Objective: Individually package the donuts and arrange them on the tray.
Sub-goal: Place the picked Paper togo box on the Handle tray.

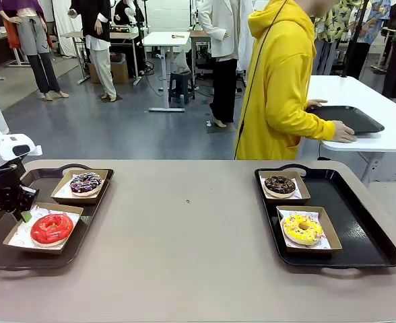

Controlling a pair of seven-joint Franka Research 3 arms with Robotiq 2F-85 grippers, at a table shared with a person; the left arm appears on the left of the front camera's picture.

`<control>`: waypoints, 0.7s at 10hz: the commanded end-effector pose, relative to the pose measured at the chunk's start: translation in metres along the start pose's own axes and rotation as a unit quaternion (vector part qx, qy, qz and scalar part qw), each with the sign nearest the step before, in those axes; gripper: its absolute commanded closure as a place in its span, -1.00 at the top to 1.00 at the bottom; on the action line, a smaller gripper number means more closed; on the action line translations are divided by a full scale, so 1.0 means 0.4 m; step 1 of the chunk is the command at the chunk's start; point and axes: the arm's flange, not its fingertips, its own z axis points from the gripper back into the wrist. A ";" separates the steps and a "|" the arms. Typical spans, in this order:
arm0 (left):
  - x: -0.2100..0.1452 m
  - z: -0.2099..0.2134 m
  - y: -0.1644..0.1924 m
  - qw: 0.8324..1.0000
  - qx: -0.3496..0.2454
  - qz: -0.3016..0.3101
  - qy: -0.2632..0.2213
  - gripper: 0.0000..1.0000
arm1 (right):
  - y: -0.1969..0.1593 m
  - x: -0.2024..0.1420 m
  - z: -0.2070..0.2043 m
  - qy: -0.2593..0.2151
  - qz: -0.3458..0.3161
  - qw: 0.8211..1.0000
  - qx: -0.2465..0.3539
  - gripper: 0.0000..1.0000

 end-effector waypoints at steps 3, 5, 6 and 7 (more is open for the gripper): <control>0.007 0.019 0.010 1.000 0.014 0.009 -0.012 1.00 | 0.002 0.000 0.001 0.000 -0.001 1.000 0.003 1.00; -0.004 0.026 0.013 1.000 0.002 0.005 -0.013 1.00 | 0.002 0.000 0.001 0.000 -0.001 1.000 0.003 1.00; -0.002 0.034 0.014 1.000 -0.003 -0.001 -0.011 0.41 | 0.002 0.000 0.001 0.000 -0.001 1.000 0.003 1.00; 0.000 0.044 0.016 1.000 -0.012 -0.009 -0.014 0.59 | 0.002 0.000 0.001 0.000 -0.001 1.000 0.003 1.00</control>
